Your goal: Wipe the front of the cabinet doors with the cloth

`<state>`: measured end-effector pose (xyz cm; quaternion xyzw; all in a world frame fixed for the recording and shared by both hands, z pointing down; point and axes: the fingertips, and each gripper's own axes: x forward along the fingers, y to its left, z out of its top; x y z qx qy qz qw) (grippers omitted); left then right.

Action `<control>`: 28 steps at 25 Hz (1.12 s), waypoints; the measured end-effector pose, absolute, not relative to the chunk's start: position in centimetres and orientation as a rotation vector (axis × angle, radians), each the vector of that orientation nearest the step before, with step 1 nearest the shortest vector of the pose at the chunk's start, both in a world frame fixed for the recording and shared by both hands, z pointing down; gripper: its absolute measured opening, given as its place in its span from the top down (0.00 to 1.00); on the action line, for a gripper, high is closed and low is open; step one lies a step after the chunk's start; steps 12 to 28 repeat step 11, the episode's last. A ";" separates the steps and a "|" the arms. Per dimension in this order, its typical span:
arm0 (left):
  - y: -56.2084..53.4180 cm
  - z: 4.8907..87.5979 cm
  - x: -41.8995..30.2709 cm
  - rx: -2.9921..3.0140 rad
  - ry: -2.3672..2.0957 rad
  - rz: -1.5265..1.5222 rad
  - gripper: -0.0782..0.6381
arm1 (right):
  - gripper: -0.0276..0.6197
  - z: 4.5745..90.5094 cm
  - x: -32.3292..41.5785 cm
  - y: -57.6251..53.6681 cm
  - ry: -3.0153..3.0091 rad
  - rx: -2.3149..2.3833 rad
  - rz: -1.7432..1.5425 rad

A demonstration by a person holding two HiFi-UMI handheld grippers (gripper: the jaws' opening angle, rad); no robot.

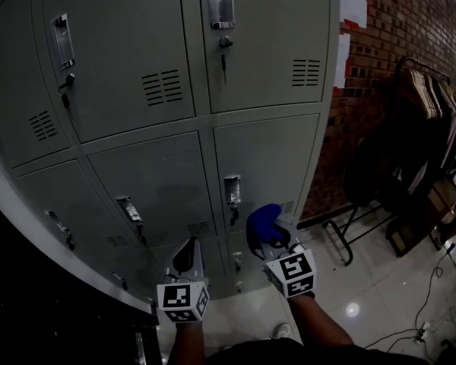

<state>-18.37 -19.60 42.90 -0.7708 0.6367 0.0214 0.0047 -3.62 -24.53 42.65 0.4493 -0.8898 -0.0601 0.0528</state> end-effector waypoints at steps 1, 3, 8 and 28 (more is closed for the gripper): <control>-19.6 42.9 -18.3 -2.414 1.994 0.066 0.87 | 0.87 42.6 -3.6 -24.5 -2.707 1.365 -0.182; -19.7 42.8 -18.3 -2.414 1.994 0.067 0.87 | 0.87 42.6 -3.7 -24.5 -2.709 1.362 -0.180; -19.7 42.8 -18.2 -2.413 1.996 0.070 0.87 | 0.87 42.7 -3.7 -24.5 -2.708 1.356 -0.178; -19.7 42.7 -18.0 -2.414 1.992 0.071 0.87 | 0.87 42.7 -3.6 -24.5 -2.707 1.355 -0.181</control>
